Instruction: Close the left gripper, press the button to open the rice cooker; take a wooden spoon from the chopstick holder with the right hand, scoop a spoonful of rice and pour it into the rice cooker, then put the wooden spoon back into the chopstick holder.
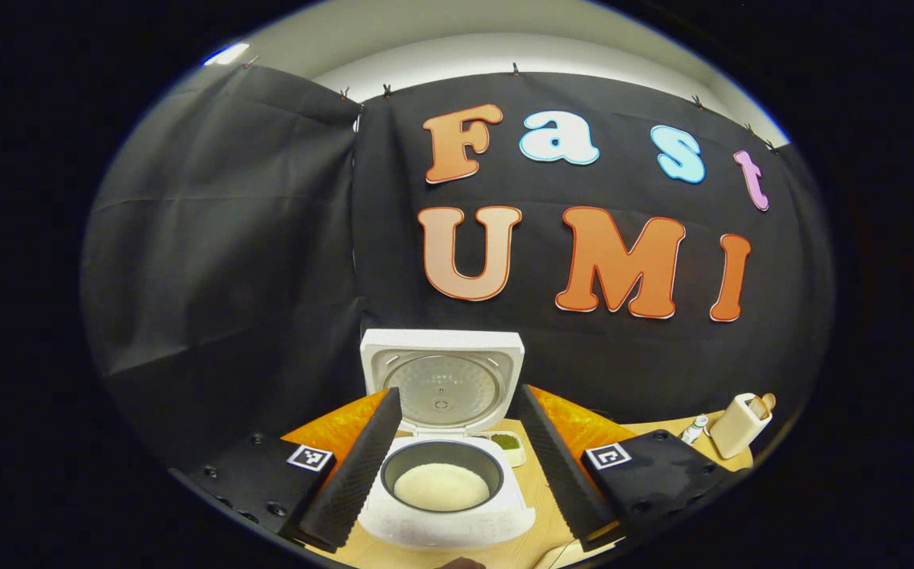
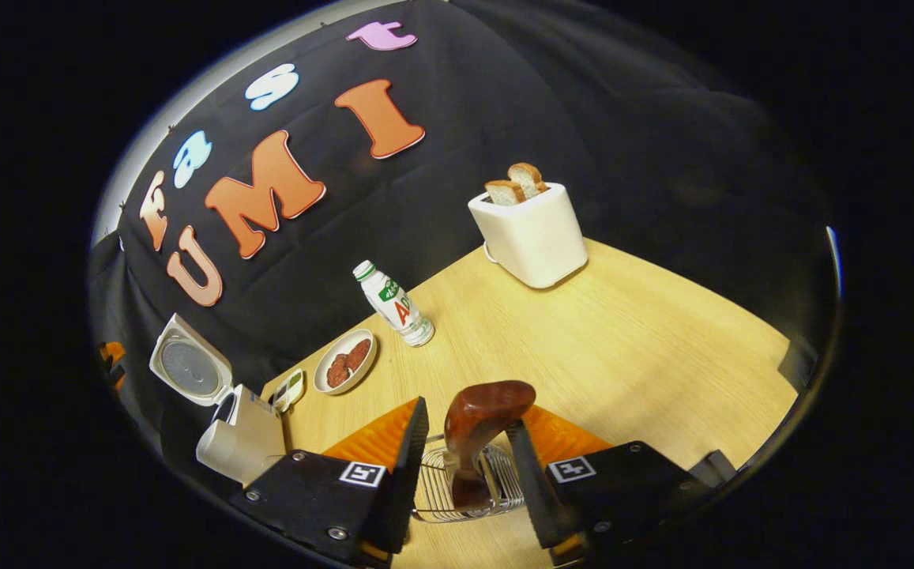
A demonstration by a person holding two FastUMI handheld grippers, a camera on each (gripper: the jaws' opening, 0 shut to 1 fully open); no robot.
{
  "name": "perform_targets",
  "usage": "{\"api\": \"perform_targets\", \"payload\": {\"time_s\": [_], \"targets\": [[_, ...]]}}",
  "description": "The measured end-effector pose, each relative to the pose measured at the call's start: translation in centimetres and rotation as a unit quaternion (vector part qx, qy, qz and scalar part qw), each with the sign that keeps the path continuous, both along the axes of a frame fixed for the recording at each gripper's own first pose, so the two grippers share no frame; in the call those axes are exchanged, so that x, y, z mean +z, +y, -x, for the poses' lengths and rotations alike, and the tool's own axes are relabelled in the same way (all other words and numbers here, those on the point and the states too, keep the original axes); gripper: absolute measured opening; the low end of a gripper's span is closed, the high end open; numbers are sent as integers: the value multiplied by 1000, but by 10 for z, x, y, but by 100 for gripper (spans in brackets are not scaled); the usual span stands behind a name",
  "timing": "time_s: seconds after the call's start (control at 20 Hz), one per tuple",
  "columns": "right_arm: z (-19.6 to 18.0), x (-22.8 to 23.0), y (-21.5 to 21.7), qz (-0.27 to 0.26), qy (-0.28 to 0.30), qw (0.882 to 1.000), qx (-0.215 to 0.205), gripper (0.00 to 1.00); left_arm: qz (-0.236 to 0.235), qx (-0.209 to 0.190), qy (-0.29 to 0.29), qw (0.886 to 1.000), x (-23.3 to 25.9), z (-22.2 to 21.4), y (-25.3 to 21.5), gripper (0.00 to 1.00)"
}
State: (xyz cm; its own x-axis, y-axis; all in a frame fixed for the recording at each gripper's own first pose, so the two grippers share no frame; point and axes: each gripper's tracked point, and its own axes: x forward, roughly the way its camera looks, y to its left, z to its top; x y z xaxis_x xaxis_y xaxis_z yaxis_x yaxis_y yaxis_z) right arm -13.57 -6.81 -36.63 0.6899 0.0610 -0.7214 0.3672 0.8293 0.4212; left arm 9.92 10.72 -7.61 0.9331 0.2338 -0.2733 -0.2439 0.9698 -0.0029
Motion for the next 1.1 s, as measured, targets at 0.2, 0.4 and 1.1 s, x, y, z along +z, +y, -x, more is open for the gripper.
{"api": "perform_targets", "payload": {"time_s": [0.2, 0.4, 1.1], "targets": [[-3, 37, -20, 74, -21, 997, 11, 80, 22, 1, 20, 1000, 17, -56, 23, 99], [-3, 90, -30, 140, -55, 988, 28, 83, 41, 7, 37, 998, 17, -119, 46, 99], [28, 192, -35, 216, -108, 970, 5, 87, 22, 12, 174, 984, -73, -240, 81, 98]]}}
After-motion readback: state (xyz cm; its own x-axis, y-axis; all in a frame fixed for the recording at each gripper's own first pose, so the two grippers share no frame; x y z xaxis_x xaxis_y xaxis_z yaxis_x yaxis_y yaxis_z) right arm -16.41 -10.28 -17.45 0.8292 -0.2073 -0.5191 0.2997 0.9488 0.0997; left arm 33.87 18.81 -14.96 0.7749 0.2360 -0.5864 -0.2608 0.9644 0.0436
